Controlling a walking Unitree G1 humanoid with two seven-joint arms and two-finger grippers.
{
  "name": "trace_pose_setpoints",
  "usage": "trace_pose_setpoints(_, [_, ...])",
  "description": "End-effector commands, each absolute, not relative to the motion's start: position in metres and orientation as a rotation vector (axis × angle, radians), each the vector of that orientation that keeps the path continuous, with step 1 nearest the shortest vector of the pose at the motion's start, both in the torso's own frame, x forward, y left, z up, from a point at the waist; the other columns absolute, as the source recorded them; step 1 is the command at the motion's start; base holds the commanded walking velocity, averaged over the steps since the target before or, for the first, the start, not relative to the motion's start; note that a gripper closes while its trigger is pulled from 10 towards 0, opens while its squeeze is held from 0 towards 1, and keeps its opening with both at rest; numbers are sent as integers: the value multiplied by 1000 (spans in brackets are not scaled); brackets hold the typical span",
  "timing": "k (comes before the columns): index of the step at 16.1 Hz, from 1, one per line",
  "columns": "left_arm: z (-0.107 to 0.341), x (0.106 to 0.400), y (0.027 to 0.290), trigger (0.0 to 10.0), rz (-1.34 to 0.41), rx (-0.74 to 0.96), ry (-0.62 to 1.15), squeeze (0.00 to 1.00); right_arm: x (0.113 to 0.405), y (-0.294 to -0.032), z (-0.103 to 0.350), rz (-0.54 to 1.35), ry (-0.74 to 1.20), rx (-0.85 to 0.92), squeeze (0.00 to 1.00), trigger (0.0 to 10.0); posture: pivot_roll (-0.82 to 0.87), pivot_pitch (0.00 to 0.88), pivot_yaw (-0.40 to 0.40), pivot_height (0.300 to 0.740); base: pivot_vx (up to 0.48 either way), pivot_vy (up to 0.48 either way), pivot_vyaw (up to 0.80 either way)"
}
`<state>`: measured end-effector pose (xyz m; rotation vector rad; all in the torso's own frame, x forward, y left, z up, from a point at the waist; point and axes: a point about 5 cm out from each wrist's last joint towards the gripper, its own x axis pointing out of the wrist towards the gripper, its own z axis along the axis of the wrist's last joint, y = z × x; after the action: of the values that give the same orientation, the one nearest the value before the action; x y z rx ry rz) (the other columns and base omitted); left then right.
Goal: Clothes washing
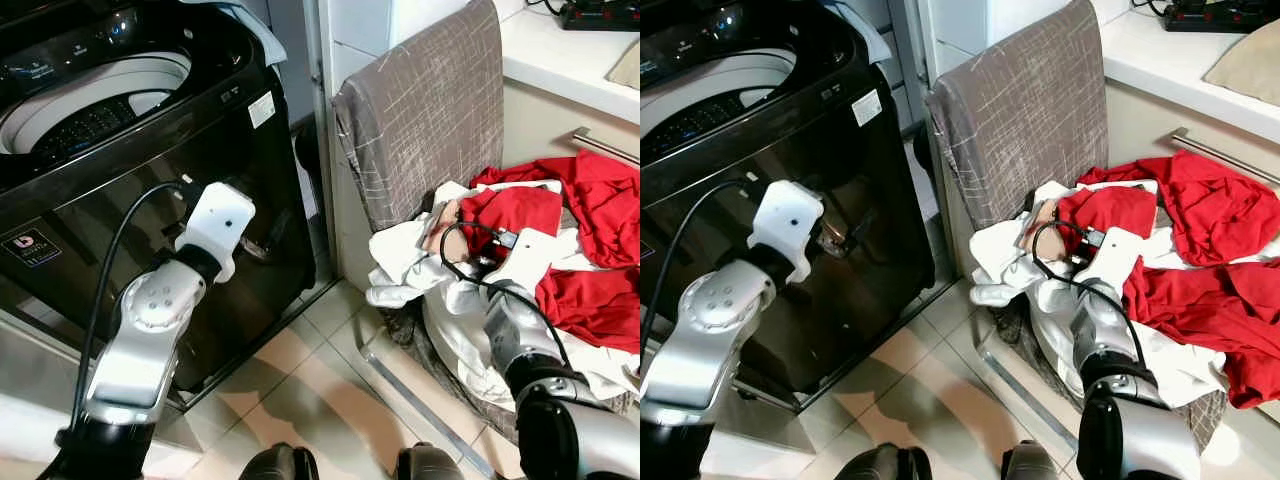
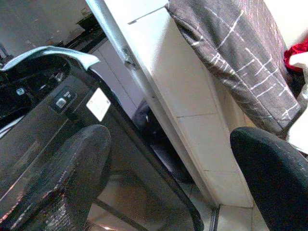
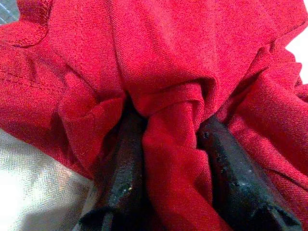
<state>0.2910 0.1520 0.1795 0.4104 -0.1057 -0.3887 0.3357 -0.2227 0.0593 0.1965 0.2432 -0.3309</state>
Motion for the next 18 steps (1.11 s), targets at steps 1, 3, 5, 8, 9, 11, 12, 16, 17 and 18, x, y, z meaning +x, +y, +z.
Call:
trace_pose_setpoints(1, [179, 292, 151, 10000, -386, 421, -111, 0, 334, -211, 53, -283, 266, 186, 0, 0, -99, 55, 120, 723, 0, 0, 0])
trace_pose_setpoints(3, [179, 294, 148, 10000, -388, 418, -117, 0, 337, -211, 60, -270, 228, 166, 0, 0, -111, 41, 116, 723, 0, 0, 0])
trace_pose_setpoints(5, [178, 299, 147, 10000, -381, 411, -128, 0, 340, -212, 67, -257, 195, 142, 0, 0, -121, 31, 109, 723, 0, 0, 0])
trace_pose_setpoints(8, [177, 302, 145, 10000, -368, 401, -139, 0, 346, -211, 86, -210, 114, 94, 0, 0, -130, 11, 96, 723, 0, 0, 0])
trace_pose_setpoints(9, [176, 303, 144, 10000, -357, 399, -143, 0, 348, -212, 93, -204, 89, 83, 0, 0, -131, 4, 92, 723, 0, 0, 0])
trace_pose_setpoints(11, [175, 305, 140, 10000, -360, 350, -149, 0, 352, -216, 114, -196, 9, 34, 0, 0, -141, 0, 82, 723, 0, 0, 0])
trace_pose_setpoints(12, [177, 306, 137, 10000, -366, 314, -161, 0, 356, -219, 129, -207, -41, 5, 0, 0, -146, 0, 80, 723, 0, 0, 0])
trace_pose_setpoints(16, [181, 315, 134, 10000, -336, 247, -180, 0, 368, -208, 186, -164, -229, 7, 0, 0, -170, 0, 74, 723, 0, 0, 0])
trace_pose_setpoints(17, [181, 318, 133, 10000, -326, 237, -187, 0, 370, -198, 205, -125, -286, -2, 0, 0, -172, 0, 69, 723, 0, 0, 0])
trace_pose_setpoints(18, [182, 319, 132, 10000, -317, 222, -192, 0, 372, -193, 218, -100, -326, 2, 0, 0, -173, 0, 67, 723, 0, 0, 0])
